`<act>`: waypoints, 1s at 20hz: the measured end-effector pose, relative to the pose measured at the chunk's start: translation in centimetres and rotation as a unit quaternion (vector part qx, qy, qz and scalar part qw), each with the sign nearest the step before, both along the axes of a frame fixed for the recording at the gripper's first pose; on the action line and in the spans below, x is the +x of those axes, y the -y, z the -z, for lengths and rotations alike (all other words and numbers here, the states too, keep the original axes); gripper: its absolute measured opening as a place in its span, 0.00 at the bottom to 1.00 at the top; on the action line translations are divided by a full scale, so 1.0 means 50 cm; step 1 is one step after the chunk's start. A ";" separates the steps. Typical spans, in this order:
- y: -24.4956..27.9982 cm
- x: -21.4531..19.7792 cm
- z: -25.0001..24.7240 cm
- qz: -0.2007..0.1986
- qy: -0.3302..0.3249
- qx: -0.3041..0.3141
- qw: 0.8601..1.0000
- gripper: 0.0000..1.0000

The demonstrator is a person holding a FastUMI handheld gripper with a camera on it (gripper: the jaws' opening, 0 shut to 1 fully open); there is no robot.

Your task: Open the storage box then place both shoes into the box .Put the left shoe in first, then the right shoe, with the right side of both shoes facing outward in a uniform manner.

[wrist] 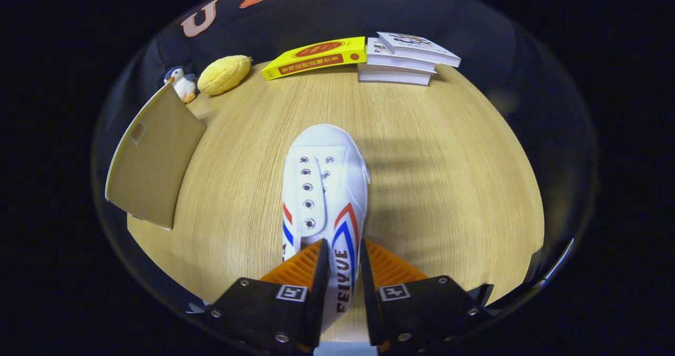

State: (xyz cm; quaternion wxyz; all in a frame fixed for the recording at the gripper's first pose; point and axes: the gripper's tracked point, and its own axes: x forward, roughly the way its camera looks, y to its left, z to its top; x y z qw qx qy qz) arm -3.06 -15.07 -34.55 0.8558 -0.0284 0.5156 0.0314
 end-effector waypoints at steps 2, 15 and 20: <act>0.011 0.000 -0.001 0.013 -0.002 0.001 1.000 0.29; -0.060 0.069 -0.166 0.111 0.097 0.141 0.979 0.00; -0.218 0.096 -0.297 0.076 0.135 0.164 0.974 0.00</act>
